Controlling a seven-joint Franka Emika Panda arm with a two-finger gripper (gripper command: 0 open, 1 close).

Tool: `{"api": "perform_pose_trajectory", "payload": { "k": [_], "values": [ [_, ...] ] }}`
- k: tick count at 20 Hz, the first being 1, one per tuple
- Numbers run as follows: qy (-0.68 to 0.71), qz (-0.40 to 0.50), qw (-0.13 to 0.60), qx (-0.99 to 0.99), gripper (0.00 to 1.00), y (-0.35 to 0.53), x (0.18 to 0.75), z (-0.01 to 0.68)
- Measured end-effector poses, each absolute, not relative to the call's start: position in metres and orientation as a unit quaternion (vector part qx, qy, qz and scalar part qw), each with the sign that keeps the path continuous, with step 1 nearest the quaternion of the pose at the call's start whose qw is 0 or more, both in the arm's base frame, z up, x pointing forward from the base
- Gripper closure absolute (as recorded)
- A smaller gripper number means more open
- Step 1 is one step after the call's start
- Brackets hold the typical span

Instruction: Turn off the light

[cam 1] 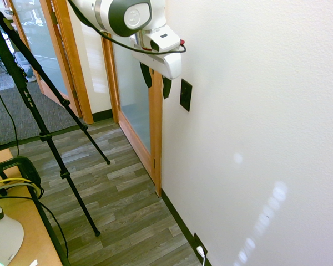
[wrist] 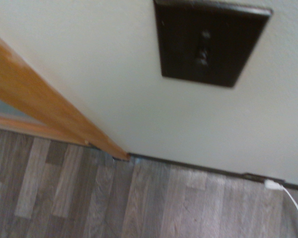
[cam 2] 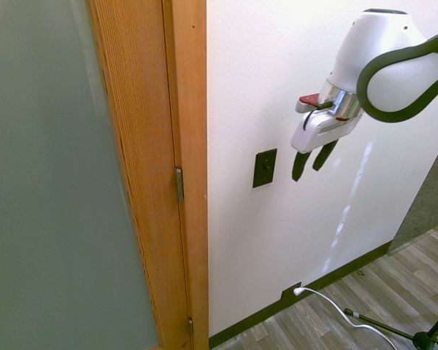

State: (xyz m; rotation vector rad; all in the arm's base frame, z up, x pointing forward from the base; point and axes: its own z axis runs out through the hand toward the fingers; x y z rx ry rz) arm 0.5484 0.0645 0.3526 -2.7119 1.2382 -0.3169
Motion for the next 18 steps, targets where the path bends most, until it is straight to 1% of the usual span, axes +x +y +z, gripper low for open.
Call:
{"api": "perform_pose_trajectory", "payload": {
  "k": [1, 2, 12, 18],
  "values": [
    [0.417, -0.109, 0.074, -0.899, 0.0, 0.068, 0.557, 0.351],
    [0.422, -0.113, 0.076, -0.896, 1.0, 0.07, 0.564, 0.348],
    [0.476, -0.177, 0.095, -0.856, 1.0, 0.07, 0.588, 0.328],
    [0.504, -0.186, 0.097, -0.838, 1.0, 0.072, 0.605, 0.321]
  ]
}}
